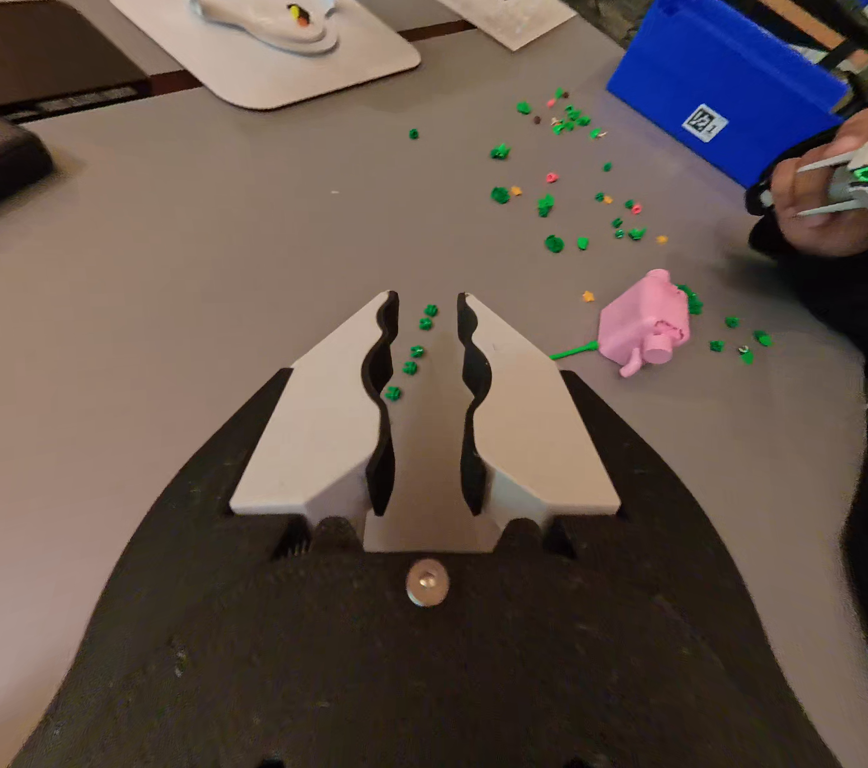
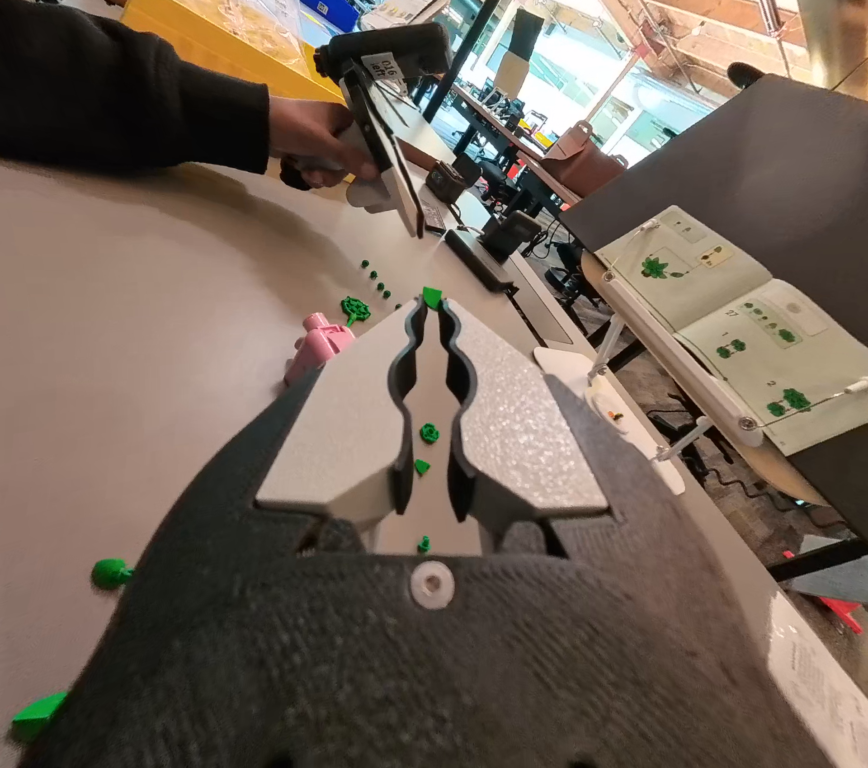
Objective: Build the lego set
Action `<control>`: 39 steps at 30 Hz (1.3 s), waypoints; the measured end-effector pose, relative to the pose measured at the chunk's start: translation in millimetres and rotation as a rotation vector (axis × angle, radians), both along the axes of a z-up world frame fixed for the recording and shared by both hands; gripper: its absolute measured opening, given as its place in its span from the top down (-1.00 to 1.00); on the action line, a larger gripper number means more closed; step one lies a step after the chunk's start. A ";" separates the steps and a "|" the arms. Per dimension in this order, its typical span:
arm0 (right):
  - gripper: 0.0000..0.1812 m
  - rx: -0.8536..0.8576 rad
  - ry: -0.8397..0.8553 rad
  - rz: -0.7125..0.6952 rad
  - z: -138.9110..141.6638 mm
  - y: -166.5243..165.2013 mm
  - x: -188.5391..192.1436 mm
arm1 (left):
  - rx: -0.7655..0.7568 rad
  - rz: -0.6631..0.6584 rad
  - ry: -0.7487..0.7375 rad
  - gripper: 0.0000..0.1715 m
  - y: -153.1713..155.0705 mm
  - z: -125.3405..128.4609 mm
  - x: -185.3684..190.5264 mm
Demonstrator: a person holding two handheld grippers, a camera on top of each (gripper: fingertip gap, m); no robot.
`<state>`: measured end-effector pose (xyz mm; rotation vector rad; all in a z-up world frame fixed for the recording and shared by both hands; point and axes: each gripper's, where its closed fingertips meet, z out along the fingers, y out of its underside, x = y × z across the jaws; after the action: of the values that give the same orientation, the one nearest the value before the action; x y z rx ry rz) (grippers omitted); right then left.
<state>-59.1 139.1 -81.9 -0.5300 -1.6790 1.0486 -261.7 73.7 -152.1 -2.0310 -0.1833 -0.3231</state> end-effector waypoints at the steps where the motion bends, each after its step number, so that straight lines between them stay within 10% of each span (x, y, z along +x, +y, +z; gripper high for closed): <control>1: 0.96 0.000 -0.005 -0.001 -1.2 0.2 -0.5 | -0.002 0.009 0.000 0.75 -0.9 -1.4 -2.6; 11: 0.96 0.026 -0.006 0.003 -3.3 -4.0 0.1 | -0.141 -0.061 0.022 0.61 21.1 -47.5 19.6; 18: 0.95 0.027 -0.018 0.000 -6.4 -2.3 -1.0 | -0.119 0.009 0.151 0.79 -17.7 -17.4 -17.0; 39: 0.95 0.027 -0.041 0.005 -11.8 -3.5 -2.8 | -0.315 -0.168 0.079 0.84 -38.1 -67.4 4.4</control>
<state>-61.9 135.6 -93.7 -0.5332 -1.7296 1.0236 -257.3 35.6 -219.5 -2.3735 -0.0140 -0.3343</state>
